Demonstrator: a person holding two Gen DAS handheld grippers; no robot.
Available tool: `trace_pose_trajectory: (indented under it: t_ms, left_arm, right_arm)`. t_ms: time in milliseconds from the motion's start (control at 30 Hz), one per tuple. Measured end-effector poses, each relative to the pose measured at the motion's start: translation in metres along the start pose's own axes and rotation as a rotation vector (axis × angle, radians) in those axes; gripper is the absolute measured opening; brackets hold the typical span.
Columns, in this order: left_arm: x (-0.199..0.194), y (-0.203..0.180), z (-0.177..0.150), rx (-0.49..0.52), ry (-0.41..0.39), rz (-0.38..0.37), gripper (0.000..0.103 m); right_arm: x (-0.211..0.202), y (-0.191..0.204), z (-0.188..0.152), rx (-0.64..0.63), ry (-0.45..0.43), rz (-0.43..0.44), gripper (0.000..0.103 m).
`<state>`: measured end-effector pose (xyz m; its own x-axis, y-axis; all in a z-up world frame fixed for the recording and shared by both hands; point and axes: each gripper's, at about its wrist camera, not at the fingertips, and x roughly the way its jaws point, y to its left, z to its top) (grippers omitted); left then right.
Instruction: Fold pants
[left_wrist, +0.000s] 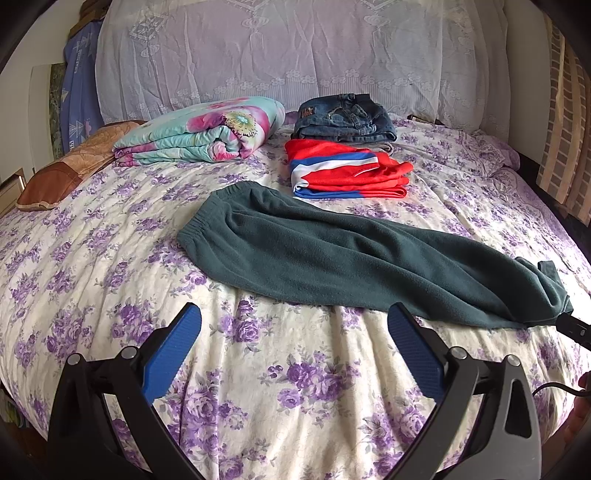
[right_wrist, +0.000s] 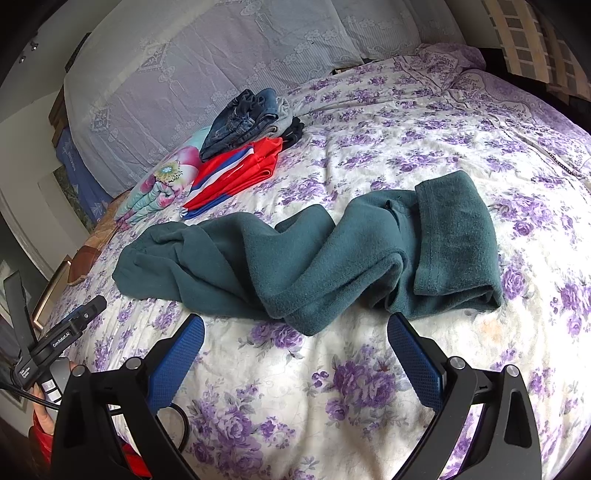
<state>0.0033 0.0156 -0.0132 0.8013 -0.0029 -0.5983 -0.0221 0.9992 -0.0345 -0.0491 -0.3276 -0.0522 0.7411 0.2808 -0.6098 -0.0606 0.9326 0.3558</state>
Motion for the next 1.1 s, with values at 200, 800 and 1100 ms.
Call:
trace_pose_trajectory:
  t_ms: [200,800,1100]
  left_arm:
    - [0.0001,0.0000,0.0004,-0.001,0.001,-0.001,0.098]
    - [0.0011,-0.0005,-0.0018,0.002,0.004,-0.002,0.098]
    - [0.0020,-0.0016,-0.0027,0.003,0.008,-0.001,0.098]
  right_arm:
    - [-0.0025,0.0027,-0.0006,-0.006,-0.010,-0.015,0.100]
    - [-0.0030,0.0045,0.0001,-0.009,-0.012,-0.018,0.100]
    - [-0.0029,0.0043,0.0000,-0.010,-0.012,-0.018,0.100]
